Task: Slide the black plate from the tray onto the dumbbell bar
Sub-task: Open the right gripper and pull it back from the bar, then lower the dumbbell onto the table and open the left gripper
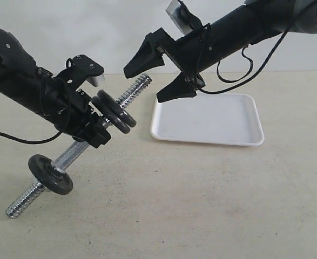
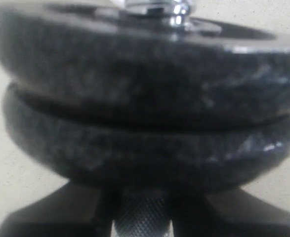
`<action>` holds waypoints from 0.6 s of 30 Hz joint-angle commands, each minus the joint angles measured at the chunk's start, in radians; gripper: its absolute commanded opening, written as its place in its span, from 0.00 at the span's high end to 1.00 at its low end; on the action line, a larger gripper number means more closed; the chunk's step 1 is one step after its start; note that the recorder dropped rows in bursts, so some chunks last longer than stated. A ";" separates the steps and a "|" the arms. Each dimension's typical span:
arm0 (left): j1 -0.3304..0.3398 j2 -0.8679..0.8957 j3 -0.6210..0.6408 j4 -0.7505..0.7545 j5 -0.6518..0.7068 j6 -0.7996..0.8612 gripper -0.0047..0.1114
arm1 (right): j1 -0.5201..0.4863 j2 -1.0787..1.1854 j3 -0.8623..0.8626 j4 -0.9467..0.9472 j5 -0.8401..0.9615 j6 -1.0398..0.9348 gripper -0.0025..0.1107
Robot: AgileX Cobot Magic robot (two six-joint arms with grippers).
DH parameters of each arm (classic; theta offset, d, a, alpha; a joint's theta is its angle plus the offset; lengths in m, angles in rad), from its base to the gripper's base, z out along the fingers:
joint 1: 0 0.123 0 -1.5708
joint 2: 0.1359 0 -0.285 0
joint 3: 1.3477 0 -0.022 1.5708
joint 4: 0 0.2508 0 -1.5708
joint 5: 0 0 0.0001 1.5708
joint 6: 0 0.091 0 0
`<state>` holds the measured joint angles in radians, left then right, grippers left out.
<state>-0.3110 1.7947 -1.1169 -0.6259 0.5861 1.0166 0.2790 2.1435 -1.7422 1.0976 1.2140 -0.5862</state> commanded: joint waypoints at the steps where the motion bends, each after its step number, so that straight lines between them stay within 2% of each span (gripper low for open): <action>1: -0.001 -0.070 -0.041 -0.100 -0.064 -0.003 0.92 | 0.000 -0.015 -0.002 0.010 0.007 -0.004 0.08; 7: -0.001 -0.070 -0.041 -0.100 -0.057 -0.003 0.92 | -0.023 -0.015 -0.002 -0.033 0.007 -0.011 0.08; 15: -0.001 -0.070 -0.041 -0.100 -0.065 -0.007 0.92 | -0.110 -0.018 -0.002 -0.093 0.007 0.029 0.08; 18: -0.001 -0.067 -0.041 -0.105 -0.107 -0.088 0.92 | -0.130 -0.028 -0.002 -0.093 0.007 0.038 0.08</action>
<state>-0.3110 1.7947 -1.1169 -0.6259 0.5825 0.9929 0.1583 2.1435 -1.7422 1.0104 1.2159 -0.5524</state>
